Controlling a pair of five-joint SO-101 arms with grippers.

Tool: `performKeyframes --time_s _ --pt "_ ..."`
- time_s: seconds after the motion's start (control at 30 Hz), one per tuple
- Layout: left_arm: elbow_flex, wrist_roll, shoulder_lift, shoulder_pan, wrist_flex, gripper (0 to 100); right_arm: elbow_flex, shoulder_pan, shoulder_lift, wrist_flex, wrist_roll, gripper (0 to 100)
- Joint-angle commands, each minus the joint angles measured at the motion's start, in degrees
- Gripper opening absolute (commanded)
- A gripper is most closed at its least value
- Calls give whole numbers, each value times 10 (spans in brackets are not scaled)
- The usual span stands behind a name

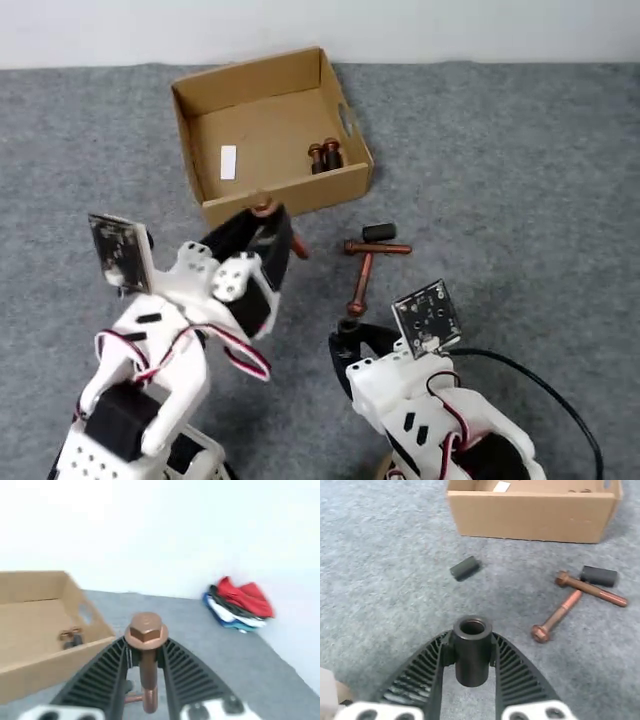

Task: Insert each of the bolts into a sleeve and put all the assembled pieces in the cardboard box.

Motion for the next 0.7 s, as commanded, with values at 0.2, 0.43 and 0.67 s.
performKeyframes --time_s 0.2,0.43,0.67 --pt "24 -6 -11 70 -20 4 -6 -18 3 -16 7 8" --pt "10 -4 -12 109 48 4 -10 -18 1 -16 31 8" --pt "7 -7 -12 111 85 5 -7 -18 2 -25 37 8"
